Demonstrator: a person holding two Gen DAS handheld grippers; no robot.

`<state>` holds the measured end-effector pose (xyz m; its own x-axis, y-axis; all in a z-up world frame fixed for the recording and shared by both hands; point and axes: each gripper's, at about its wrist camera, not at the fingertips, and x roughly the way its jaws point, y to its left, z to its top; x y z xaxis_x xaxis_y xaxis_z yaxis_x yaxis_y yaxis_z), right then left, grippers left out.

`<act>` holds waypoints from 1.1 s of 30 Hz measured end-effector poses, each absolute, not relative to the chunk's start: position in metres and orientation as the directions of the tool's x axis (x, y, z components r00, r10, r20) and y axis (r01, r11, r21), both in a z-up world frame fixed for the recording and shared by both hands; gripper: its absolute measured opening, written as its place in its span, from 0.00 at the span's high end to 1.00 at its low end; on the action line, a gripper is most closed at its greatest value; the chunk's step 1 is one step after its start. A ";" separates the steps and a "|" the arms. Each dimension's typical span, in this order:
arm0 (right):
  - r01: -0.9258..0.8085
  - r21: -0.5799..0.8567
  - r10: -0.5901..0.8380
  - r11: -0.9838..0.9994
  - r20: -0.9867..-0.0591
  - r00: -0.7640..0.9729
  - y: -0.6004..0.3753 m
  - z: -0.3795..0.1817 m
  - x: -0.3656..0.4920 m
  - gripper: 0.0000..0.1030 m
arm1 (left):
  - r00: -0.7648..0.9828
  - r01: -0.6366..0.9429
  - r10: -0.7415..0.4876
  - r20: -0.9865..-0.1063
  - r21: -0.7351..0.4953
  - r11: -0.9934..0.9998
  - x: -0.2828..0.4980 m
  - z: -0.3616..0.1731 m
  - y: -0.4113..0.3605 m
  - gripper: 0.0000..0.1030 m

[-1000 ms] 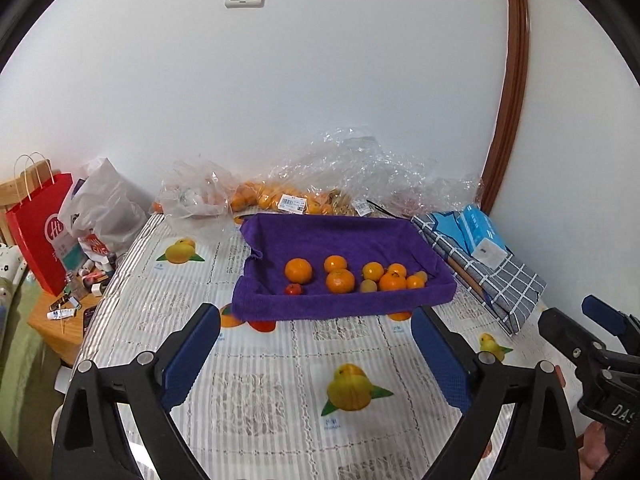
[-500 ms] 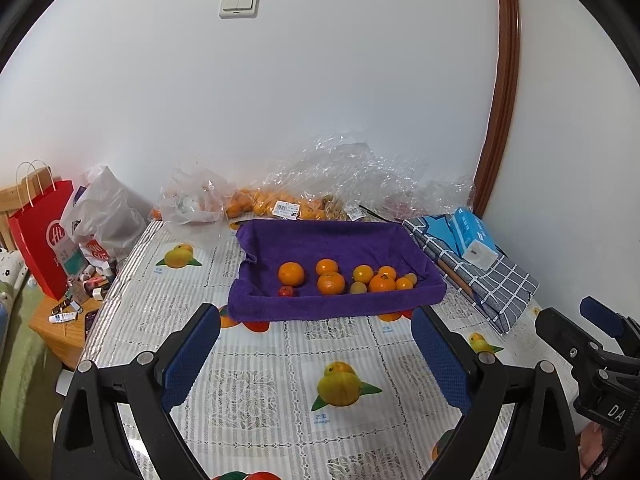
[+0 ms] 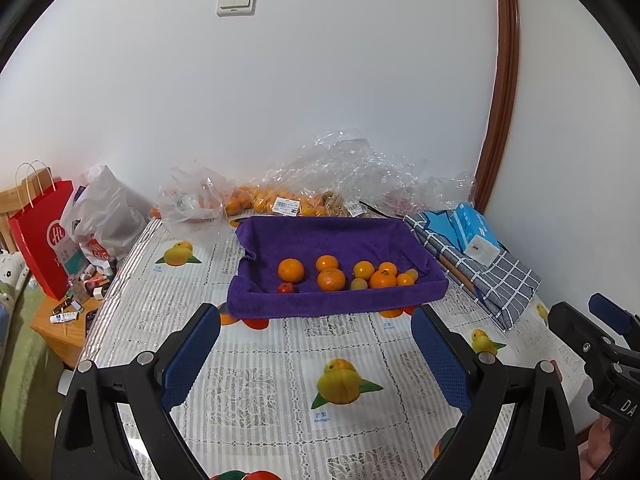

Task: Organize fruits

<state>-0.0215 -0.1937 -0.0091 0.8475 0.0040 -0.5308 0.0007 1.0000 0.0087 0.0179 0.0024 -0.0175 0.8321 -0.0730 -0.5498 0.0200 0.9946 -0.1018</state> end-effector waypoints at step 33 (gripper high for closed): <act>0.005 -0.007 -0.008 1.000 -0.519 0.855 -0.191 -0.003 -0.030 0.04 | 0.836 0.020 -0.087 -0.542 -0.129 0.991 0.008 -0.011 0.006 0.06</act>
